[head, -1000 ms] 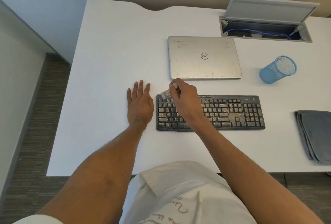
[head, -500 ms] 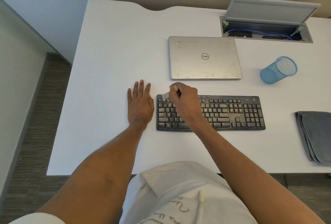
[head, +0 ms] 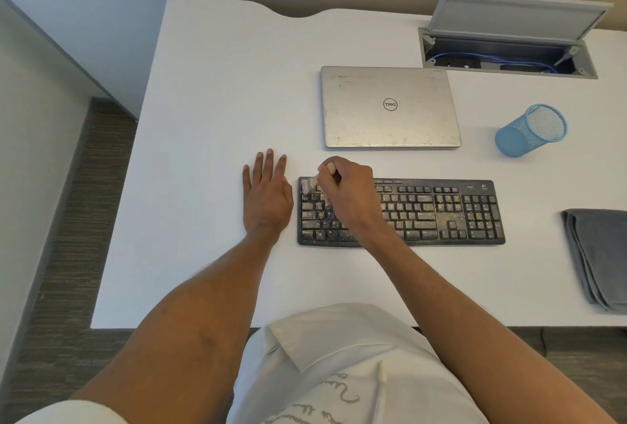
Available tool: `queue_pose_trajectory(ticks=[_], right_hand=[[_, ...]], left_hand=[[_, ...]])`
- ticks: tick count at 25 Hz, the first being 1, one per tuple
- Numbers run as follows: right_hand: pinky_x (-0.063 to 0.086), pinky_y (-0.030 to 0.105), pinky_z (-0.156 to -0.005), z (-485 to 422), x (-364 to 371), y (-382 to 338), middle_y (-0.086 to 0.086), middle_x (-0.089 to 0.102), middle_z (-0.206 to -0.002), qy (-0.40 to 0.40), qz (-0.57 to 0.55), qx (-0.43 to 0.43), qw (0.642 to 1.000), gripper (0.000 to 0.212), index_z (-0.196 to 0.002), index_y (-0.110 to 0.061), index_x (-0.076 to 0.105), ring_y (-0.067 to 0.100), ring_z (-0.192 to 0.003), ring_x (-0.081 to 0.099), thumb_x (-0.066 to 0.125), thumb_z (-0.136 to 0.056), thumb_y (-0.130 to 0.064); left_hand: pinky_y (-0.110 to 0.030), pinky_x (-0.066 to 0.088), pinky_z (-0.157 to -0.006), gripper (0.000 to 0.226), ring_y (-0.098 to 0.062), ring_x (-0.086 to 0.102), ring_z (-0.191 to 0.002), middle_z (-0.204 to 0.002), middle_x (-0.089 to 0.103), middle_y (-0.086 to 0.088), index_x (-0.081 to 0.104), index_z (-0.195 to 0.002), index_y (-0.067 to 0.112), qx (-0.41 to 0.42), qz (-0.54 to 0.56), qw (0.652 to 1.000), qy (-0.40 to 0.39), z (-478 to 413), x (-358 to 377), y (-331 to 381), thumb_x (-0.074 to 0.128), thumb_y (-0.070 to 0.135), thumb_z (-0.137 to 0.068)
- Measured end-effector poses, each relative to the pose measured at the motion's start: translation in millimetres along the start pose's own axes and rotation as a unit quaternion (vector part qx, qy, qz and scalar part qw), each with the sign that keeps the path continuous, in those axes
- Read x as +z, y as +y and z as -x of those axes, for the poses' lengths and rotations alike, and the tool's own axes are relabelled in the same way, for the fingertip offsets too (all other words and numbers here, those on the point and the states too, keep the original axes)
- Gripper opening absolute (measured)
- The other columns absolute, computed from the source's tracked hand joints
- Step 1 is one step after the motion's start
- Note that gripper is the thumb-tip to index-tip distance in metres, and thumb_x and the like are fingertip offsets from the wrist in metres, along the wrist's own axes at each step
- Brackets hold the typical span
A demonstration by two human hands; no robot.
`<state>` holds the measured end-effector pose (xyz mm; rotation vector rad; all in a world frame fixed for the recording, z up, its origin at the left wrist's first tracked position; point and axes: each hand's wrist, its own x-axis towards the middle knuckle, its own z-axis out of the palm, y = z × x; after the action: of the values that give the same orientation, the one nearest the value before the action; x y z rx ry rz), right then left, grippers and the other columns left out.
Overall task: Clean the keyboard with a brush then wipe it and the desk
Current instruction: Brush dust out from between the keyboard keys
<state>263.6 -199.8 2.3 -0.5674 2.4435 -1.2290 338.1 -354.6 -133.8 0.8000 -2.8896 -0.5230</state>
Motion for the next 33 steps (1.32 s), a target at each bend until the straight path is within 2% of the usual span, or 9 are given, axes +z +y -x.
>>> queue_pose_trajectory(ticks=[4,8,11,14,16,21,25,29,33], right_hand=[[0.044,0.042,-0.053,2.0,2.8,1.4,0.011,0.056,-0.064,-0.016,0.031,-0.013,0.999,0.027,-0.077,-0.007,0.057,0.025,-0.054,0.043,0.052,-0.101,-0.020],[0.036,0.030,-0.051,0.7,1.3,2.8,0.005,0.054,-0.062,-0.043,0.063,0.007,0.997,0.028,-0.077,-0.005,0.058,0.013,-0.053,0.040,0.053,-0.101,-0.019],[0.031,0.030,-0.050,1.8,0.3,0.2,0.015,0.053,-0.064,-0.011,0.029,-0.024,0.999,0.031,-0.076,-0.001,0.053,0.010,-0.053,0.031,0.052,-0.102,-0.018],[0.027,0.029,-0.050,4.0,2.6,0.7,0.005,0.044,-0.059,-0.001,0.035,-0.042,0.999,0.030,-0.075,-0.004,0.050,0.011,-0.055,0.028,0.050,-0.102,-0.017],[0.029,0.028,-0.051,5.4,3.9,2.7,-0.002,0.043,-0.059,-0.012,0.045,-0.037,0.998,0.028,-0.075,-0.007,0.051,0.011,-0.054,0.030,0.051,-0.102,-0.015],[0.037,0.032,-0.051,4.2,1.6,3.9,0.003,0.057,-0.062,-0.052,0.053,-0.007,0.997,0.027,-0.076,-0.005,0.056,0.008,-0.051,0.038,0.053,-0.100,-0.017],[0.037,0.033,-0.051,3.3,2.5,1.2,0.012,0.061,-0.068,-0.015,0.015,-0.018,1.000,0.029,-0.081,-0.004,0.059,0.009,-0.054,0.038,0.050,-0.104,-0.020],[0.045,0.032,-0.055,4.6,4.3,2.3,0.001,0.063,-0.067,-0.034,0.014,-0.021,0.999,0.026,-0.085,-0.011,0.062,0.013,-0.054,0.052,0.050,-0.106,-0.022],[0.045,0.037,-0.055,4.5,3.8,5.8,0.003,0.060,-0.066,-0.074,0.042,-0.015,0.996,0.024,-0.085,-0.010,0.064,0.012,-0.055,0.047,0.052,-0.103,-0.020]], left_hand=[[-0.048,0.002,-0.134,0.058,-0.021,0.007,-0.165,-0.177,0.020,-0.004,0.032,-0.166,0.023,0.002,-0.002,1.000,0.001,0.2,0.0,-0.1,0.027,0.024,-0.108],[-0.047,0.001,-0.134,0.058,-0.022,0.007,-0.165,-0.177,0.019,-0.004,0.031,-0.166,0.022,0.001,-0.001,1.000,0.002,0.6,-0.1,-0.3,0.027,0.024,-0.108],[-0.048,0.002,-0.134,0.058,-0.022,0.008,-0.165,-0.177,0.020,-0.004,0.032,-0.166,0.022,0.002,-0.001,1.000,0.004,0.0,0.8,-0.1,0.028,0.024,-0.108],[-0.048,0.002,-0.134,0.059,-0.022,0.008,-0.165,-0.177,0.020,-0.004,0.032,-0.166,0.022,0.003,0.000,1.000,0.004,0.0,1.5,-1.4,0.025,0.025,-0.107],[-0.048,0.002,-0.134,0.061,-0.022,0.008,-0.165,-0.177,0.020,-0.004,0.032,-0.166,0.023,0.005,-0.002,1.000,0.003,0.4,1.3,-1.3,0.021,0.027,-0.106],[-0.048,0.001,-0.134,0.058,-0.022,0.008,-0.165,-0.177,0.020,-0.004,0.033,-0.165,0.022,0.004,0.001,1.000,0.004,-0.5,2.4,-1.8,0.028,0.024,-0.108],[-0.049,0.003,-0.134,0.057,-0.023,0.009,-0.165,-0.177,0.021,-0.005,0.034,-0.165,0.022,0.008,-0.003,1.000,0.007,-0.2,3.7,-2.3,0.032,0.023,-0.107],[-0.050,0.004,-0.134,0.058,-0.023,0.010,-0.165,-0.176,0.022,-0.005,0.035,-0.164,0.022,0.007,-0.001,1.000,0.008,-0.7,2.9,-2.3,0.033,0.022,-0.107],[-0.049,0.003,-0.134,0.058,-0.023,0.009,-0.165,-0.177,0.021,-0.005,0.034,-0.165,0.022,0.006,0.001,1.000,0.010,-0.3,3.1,-2.5,0.030,0.023,-0.107]])
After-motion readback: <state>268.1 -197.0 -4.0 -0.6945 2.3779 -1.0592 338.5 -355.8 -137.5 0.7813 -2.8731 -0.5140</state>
